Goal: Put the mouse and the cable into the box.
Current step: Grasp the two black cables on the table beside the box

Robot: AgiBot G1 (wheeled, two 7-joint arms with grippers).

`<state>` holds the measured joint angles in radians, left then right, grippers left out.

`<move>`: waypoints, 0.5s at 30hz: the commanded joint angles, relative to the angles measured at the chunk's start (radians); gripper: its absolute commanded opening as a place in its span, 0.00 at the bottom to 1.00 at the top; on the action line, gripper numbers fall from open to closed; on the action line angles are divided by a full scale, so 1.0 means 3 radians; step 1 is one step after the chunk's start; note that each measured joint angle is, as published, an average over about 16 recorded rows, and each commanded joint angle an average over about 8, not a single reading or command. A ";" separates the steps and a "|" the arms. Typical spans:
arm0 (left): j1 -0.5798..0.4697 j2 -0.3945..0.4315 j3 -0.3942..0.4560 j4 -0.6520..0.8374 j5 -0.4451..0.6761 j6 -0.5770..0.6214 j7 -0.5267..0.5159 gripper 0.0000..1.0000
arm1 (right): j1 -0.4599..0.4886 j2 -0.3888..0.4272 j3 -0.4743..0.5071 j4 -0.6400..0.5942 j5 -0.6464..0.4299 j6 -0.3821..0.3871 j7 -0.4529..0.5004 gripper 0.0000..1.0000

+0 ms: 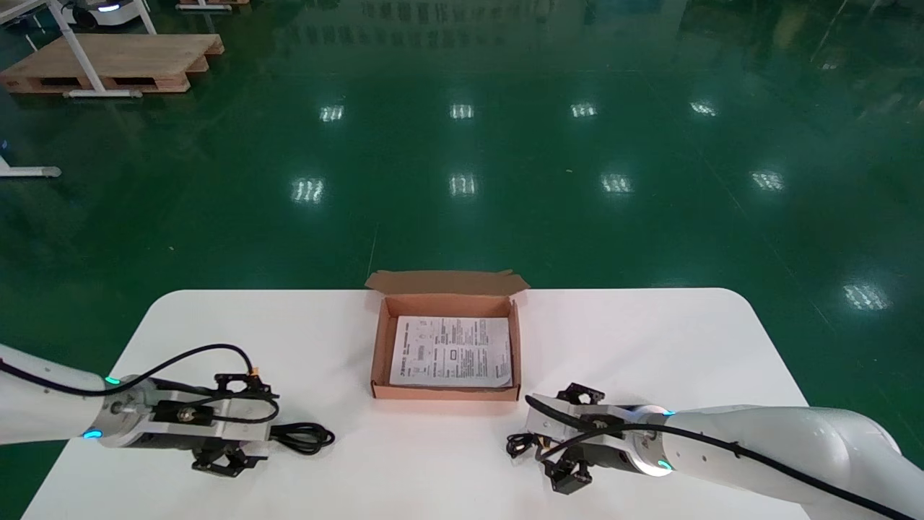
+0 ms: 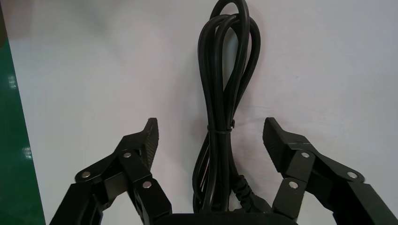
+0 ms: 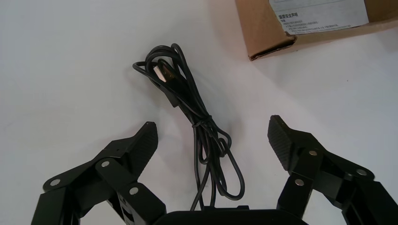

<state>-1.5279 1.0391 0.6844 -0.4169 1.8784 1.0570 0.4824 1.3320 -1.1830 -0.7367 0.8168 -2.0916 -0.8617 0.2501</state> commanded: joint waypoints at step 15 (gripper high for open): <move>0.0003 -0.0001 0.0000 -0.0004 0.0001 0.0000 -0.0003 0.00 | -0.0006 0.0003 0.0003 0.0022 0.0008 -0.0006 -0.0003 0.00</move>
<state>-1.5271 1.0389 0.6844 -0.4179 1.8786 1.0570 0.4815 1.3301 -1.1820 -0.7359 0.8233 -2.0891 -0.8636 0.2494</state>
